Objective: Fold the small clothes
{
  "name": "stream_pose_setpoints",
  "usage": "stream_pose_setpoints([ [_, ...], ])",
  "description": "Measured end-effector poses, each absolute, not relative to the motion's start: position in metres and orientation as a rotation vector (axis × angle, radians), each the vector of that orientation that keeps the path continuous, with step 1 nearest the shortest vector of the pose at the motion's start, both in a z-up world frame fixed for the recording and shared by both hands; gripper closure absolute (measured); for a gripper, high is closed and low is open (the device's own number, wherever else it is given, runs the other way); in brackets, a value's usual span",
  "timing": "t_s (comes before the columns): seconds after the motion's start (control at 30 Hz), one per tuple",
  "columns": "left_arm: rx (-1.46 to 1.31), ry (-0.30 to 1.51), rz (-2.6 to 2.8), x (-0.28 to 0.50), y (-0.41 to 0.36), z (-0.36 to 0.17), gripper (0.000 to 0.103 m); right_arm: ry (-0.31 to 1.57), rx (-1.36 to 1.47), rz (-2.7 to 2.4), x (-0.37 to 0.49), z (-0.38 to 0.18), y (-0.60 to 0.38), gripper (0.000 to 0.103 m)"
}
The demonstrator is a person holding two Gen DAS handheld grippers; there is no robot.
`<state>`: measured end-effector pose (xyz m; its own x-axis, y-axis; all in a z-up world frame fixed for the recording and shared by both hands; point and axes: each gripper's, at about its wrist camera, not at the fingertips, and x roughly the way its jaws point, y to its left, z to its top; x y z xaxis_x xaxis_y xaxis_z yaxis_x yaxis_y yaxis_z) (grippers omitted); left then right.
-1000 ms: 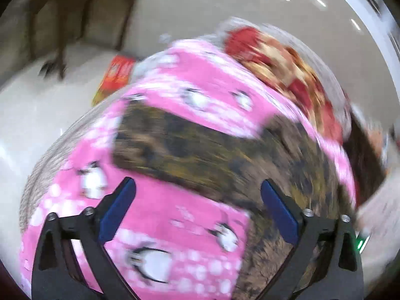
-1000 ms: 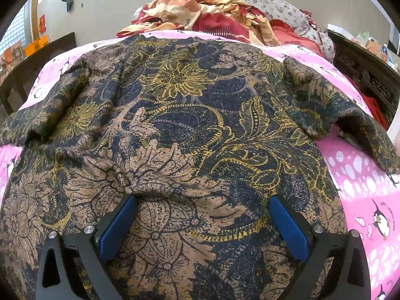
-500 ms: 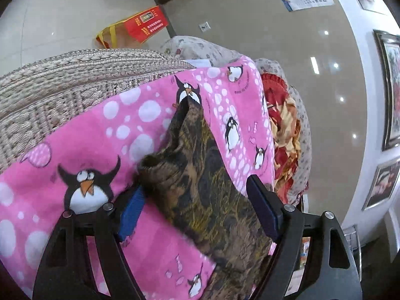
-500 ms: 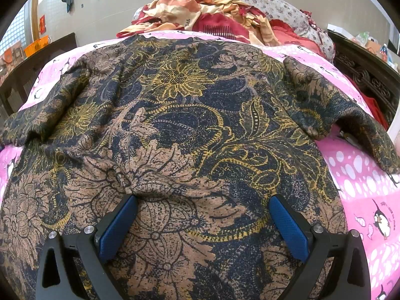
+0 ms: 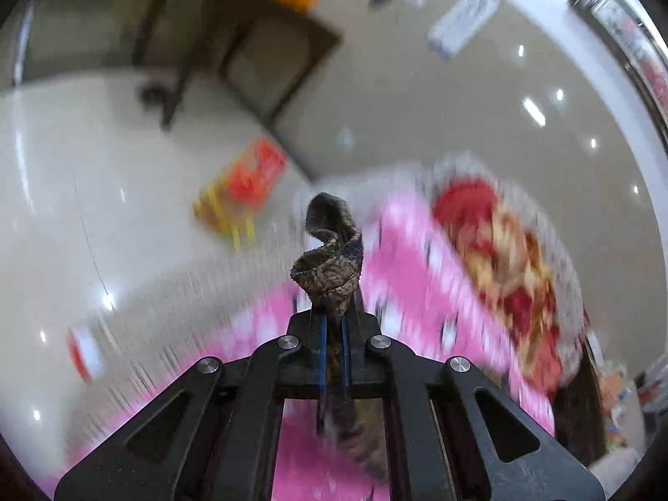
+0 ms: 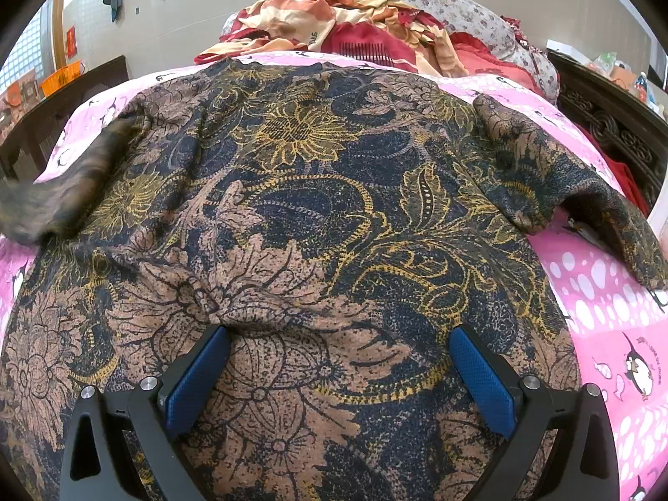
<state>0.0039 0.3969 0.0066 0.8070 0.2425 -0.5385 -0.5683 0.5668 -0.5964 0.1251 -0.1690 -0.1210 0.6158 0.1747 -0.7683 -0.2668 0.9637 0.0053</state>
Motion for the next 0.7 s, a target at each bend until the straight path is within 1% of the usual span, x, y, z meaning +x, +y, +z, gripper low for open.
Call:
stream_pose_setpoints([
  [0.1,-0.769,0.359,0.534,-0.002,0.401,0.041,0.100,0.871,-0.115,0.254,0.125,-0.121,-0.169,0.000],
  [0.2,-0.733,0.350,0.459,0.008,0.383,0.057,0.100,0.871,-0.114,0.255,0.125,-0.121,-0.169,0.000],
  [0.3,-0.683,0.403,0.281,0.037,0.329,0.059,0.100,0.871,-0.114,0.255,0.125,-0.121,-0.169,0.000],
  [0.4,-0.599,0.483,0.041,0.077,0.236,0.053,0.100,0.870,-0.114,0.255,0.125,-0.121,-0.169,0.000],
  [0.47,-0.538,0.540,-0.108,0.101,0.169,0.042,0.100,0.871,-0.112,0.256,0.125,-0.122,-0.170,0.000],
  [0.53,-0.502,0.591,-0.198,0.117,0.118,0.025,0.099,0.872,-0.109,0.254,0.125,-0.120,-0.170,0.000],
  [0.63,-0.417,0.733,-0.279,0.148,0.041,-0.031,0.099,0.897,-0.096,0.243,0.124,-0.116,-0.175,0.000],
  [0.7,-0.347,0.814,-0.262,0.156,0.016,-0.062,0.099,0.923,-0.086,0.194,0.123,-0.105,-0.184,0.001],
])
